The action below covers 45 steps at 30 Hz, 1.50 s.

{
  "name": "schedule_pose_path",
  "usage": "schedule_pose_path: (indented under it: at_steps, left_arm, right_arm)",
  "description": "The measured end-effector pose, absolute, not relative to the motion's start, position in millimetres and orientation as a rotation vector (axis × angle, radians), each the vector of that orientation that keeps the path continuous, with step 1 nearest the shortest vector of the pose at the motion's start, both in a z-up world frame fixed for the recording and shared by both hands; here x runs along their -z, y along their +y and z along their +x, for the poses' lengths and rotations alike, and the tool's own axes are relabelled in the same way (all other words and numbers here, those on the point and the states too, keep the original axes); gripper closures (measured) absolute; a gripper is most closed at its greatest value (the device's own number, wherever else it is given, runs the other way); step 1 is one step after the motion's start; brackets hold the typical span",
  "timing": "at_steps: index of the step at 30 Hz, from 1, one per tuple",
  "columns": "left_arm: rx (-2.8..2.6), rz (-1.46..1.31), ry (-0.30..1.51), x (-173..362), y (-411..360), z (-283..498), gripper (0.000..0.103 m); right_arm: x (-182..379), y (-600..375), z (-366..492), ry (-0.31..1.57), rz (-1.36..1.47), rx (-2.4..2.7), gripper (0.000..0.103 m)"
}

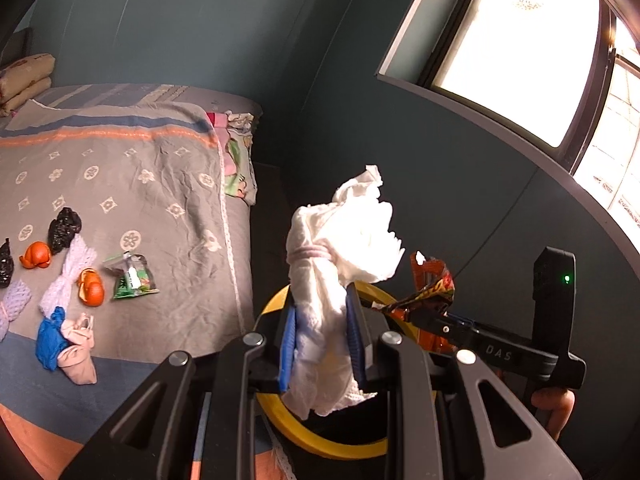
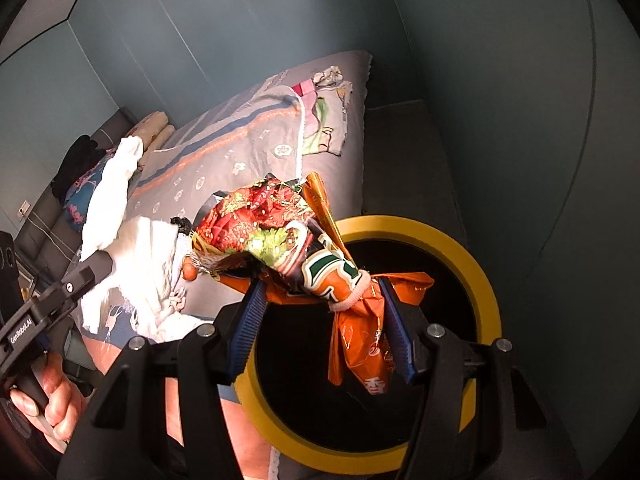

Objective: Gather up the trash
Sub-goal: 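Open both grippers to drop the tissues and wrapper into the bin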

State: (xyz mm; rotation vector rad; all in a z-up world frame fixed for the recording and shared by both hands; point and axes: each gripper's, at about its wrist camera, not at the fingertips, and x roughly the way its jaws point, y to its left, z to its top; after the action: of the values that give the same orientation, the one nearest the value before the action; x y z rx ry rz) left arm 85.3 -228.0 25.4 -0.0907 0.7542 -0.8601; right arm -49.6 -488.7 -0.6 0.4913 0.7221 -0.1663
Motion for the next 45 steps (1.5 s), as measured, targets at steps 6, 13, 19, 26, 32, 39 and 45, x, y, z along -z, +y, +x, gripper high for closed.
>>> schedule_pose_path:
  at_steps: [6,13,19,26,32,39,45]
  left_arm:
    - [0.873,-0.069,0.804,-15.3,-252.4,90.4,0.081]
    - [0.876,-0.066,0.820,-11.7,-265.8,91.6,0.073]
    - [0.855,-0.104,0.831,-12.6,-258.4,96.9,0.050]
    - [0.810,-0.132,0.797,-20.0,-236.5,101.6,0.031]
    - [0.727,-0.136,0.746,-30.6,-200.5,112.4,0.025]
    - [0.622,-0.176,0.682,-43.4,-149.1,122.2,0.018]
    - [0.521,-0.201,0.634,-55.4,-93.1,133.3,0.013]
  right_arm:
    - [12.4,-499.9,-47.0,0.737,0.495,0.150,0.048]
    - [15.5,-507.5,-45.4,0.739,0.494,0.142,0.043]
    - [17.7,-509.1,-41.3,0.745,0.484,0.164,0.039]
    - [11.9,-505.4,-39.1,0.727,0.466,0.165,0.033]
    - [1.3,-485.4,-27.7,0.707,0.430,0.115,0.031]
    - [-20.3,-450.2,-8.3,0.685,0.358,0.054,0.027]
    - [-36.9,-412.0,13.7,0.680,0.305,-0.012,0.023]
